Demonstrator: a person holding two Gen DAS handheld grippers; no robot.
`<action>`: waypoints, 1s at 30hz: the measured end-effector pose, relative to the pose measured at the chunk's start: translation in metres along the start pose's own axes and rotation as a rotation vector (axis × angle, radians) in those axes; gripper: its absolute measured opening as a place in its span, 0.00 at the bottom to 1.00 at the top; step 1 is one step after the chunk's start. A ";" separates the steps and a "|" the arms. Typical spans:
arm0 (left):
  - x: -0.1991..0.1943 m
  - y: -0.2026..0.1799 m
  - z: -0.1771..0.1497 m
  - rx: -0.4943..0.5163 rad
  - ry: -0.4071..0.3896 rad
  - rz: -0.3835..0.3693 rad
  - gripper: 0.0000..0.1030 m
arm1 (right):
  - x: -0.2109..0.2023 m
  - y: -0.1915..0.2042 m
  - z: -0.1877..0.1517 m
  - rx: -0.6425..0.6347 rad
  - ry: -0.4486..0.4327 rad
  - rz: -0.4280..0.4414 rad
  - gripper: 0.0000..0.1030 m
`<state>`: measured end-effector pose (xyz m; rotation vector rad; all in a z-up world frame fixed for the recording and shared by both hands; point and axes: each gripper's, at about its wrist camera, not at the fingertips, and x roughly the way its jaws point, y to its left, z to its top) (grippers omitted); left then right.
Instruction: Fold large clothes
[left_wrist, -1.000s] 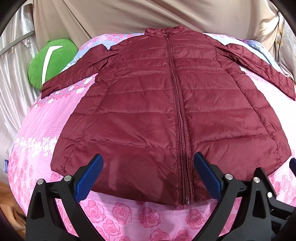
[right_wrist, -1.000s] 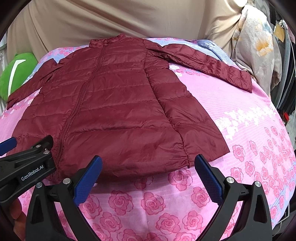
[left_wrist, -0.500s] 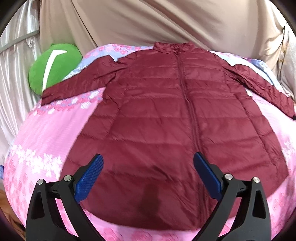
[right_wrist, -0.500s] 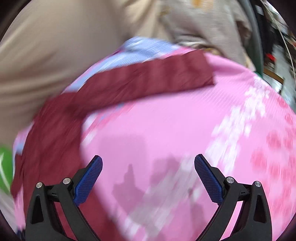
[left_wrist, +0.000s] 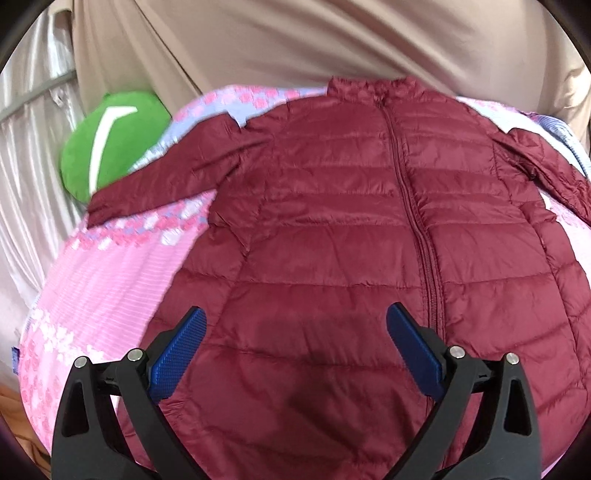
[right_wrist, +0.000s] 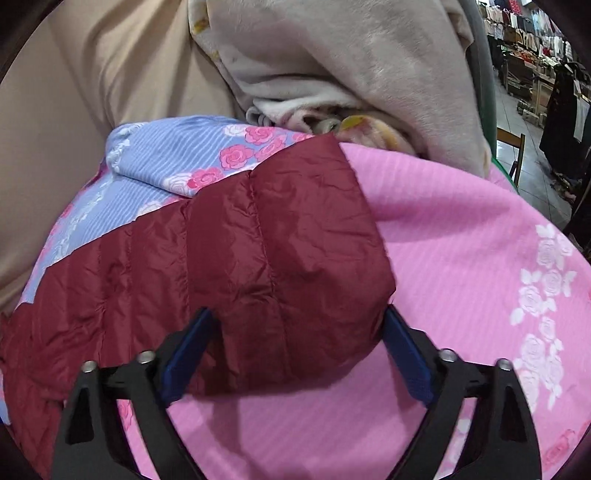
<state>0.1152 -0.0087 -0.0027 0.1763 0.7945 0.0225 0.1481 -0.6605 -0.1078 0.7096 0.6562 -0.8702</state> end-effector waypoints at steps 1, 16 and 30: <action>0.007 0.000 0.001 -0.004 0.017 -0.004 0.93 | 0.003 0.004 0.001 -0.005 -0.003 0.005 0.60; 0.047 0.000 0.017 0.016 0.057 -0.038 0.93 | -0.177 0.273 -0.026 -0.462 -0.240 0.573 0.07; 0.061 0.067 0.063 -0.068 0.006 -0.195 0.93 | -0.205 0.439 -0.286 -1.055 0.087 0.915 0.32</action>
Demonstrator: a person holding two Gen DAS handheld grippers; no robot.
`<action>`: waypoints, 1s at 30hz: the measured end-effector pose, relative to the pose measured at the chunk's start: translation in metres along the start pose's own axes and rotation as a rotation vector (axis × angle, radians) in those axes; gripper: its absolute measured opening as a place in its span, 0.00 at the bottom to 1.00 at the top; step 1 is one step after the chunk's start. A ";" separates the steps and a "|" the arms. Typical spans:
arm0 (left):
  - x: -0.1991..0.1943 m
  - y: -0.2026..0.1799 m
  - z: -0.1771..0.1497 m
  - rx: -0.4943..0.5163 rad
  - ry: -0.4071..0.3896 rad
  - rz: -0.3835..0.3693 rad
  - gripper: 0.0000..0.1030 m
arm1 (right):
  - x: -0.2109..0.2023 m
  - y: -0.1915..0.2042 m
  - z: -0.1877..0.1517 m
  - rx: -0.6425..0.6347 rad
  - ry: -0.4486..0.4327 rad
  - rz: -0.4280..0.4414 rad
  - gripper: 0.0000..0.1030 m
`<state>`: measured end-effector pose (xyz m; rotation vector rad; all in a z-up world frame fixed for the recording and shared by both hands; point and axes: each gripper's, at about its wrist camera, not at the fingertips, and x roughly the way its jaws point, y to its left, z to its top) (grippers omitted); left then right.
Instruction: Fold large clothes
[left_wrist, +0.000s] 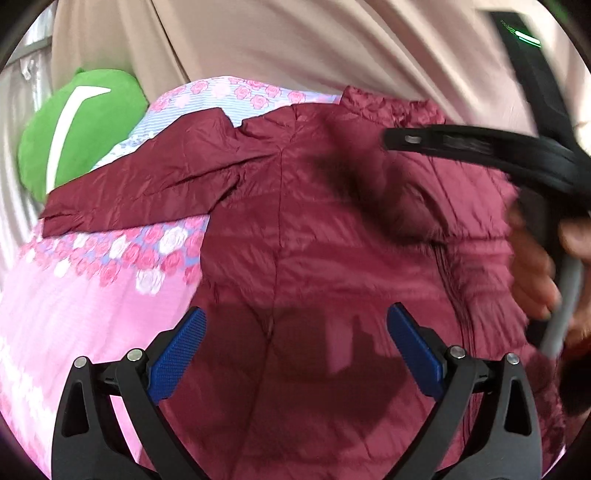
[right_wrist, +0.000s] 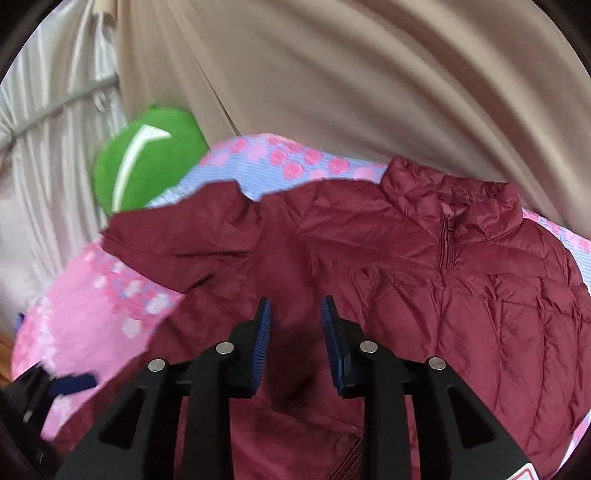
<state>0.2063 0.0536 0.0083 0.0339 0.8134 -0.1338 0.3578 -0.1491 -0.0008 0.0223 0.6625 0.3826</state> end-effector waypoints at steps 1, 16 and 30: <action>0.004 0.004 0.007 -0.009 0.000 -0.024 0.93 | -0.023 -0.008 0.002 0.019 -0.054 0.007 0.45; 0.117 -0.008 0.091 -0.155 0.152 -0.317 0.04 | -0.154 -0.216 -0.074 0.450 -0.071 -0.464 0.63; 0.141 0.010 0.148 -0.062 -0.001 -0.072 0.02 | -0.068 -0.217 -0.063 0.444 -0.029 -0.488 0.57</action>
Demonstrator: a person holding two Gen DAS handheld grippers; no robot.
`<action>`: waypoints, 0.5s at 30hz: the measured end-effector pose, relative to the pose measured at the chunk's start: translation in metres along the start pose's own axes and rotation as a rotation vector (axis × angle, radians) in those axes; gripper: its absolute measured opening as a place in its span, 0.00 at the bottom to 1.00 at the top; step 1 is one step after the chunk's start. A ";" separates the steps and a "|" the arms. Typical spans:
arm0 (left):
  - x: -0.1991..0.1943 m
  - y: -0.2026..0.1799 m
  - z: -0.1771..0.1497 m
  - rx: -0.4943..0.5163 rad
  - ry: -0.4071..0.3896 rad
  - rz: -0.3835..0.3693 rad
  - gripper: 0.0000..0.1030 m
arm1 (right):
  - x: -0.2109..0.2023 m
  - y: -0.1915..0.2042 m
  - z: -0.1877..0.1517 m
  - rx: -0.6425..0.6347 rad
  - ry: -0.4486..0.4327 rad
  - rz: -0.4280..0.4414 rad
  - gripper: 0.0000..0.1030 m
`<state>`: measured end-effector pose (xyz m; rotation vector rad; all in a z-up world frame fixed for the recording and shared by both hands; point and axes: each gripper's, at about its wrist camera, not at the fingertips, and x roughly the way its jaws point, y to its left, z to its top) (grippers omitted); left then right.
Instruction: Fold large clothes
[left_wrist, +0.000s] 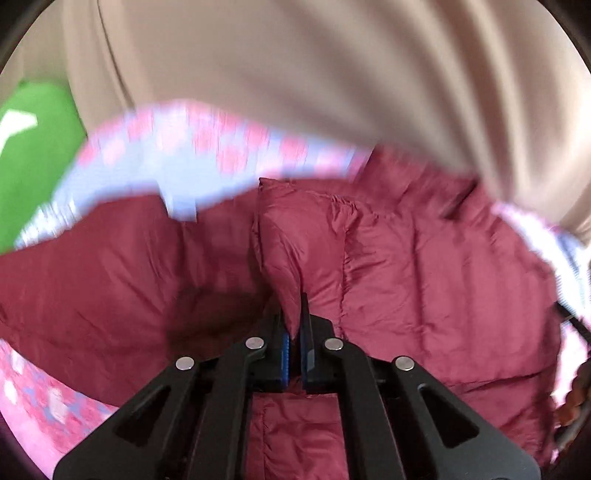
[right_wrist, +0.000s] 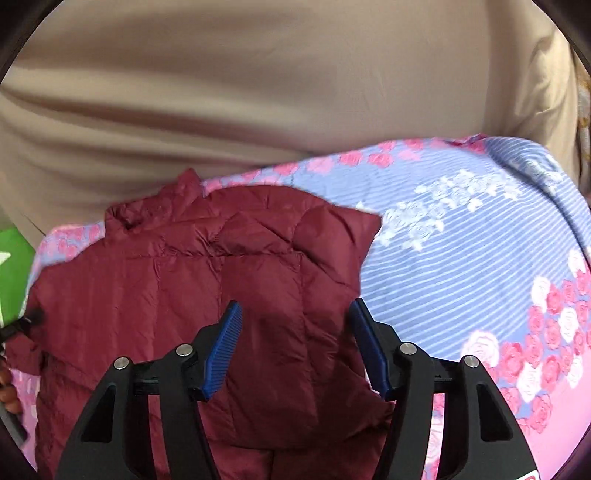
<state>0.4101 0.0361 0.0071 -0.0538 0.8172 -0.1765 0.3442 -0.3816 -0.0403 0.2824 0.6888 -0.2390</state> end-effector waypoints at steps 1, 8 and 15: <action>0.013 0.003 -0.008 -0.015 0.027 0.004 0.02 | 0.004 0.002 0.000 -0.007 0.010 -0.017 0.58; 0.022 -0.006 -0.027 0.000 -0.008 0.041 0.03 | 0.008 0.002 0.000 -0.015 -0.010 -0.036 0.20; 0.019 -0.022 -0.040 0.062 -0.051 0.107 0.07 | 0.020 -0.019 -0.002 0.035 0.034 -0.083 0.21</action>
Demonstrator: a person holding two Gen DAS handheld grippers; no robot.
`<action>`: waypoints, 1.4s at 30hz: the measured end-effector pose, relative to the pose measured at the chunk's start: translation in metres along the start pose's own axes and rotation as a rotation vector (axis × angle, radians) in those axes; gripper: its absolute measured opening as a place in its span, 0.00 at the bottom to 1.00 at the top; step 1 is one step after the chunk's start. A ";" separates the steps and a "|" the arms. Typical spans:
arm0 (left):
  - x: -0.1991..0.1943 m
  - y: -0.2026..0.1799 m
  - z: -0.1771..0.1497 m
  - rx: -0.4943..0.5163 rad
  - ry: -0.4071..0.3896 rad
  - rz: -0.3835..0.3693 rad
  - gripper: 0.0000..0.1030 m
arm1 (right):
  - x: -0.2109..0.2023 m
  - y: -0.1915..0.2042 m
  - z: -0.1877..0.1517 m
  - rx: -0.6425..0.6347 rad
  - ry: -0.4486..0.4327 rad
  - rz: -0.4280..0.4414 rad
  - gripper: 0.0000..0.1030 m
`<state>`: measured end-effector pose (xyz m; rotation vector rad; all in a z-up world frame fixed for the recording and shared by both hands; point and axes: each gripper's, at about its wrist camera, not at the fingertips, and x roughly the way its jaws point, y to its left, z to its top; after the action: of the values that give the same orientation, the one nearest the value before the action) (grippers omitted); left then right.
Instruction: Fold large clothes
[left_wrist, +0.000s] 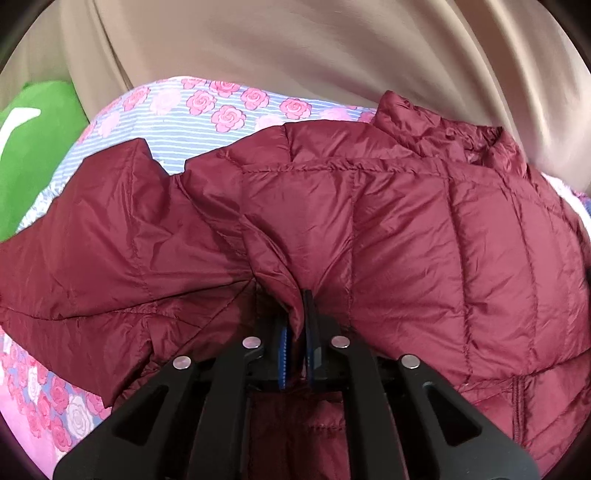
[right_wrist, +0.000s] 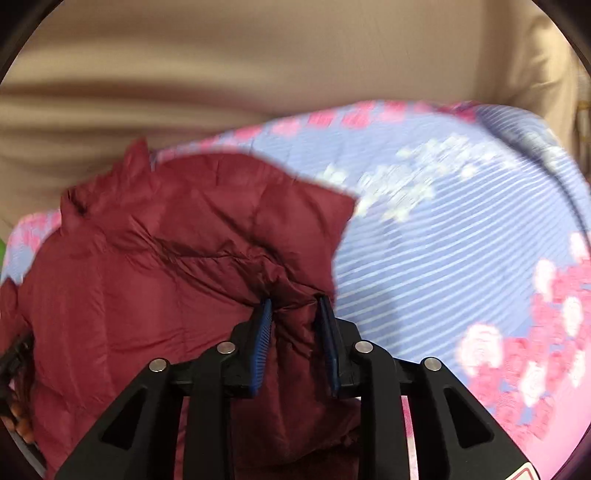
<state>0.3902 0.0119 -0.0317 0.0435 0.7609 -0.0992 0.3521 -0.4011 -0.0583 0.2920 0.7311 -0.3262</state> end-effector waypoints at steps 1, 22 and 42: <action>0.002 0.002 0.000 0.003 0.001 0.004 0.07 | -0.016 0.002 0.000 0.000 -0.049 -0.006 0.21; -0.070 0.228 -0.032 -0.445 -0.048 0.143 0.51 | -0.096 0.001 -0.081 -0.163 0.029 0.005 0.27; -0.147 0.257 0.040 -0.426 -0.310 0.027 0.00 | -0.134 0.015 -0.157 -0.118 0.116 0.056 0.42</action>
<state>0.3394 0.2757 0.0999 -0.3597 0.4592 0.0828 0.1693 -0.3043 -0.0749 0.2200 0.8520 -0.2134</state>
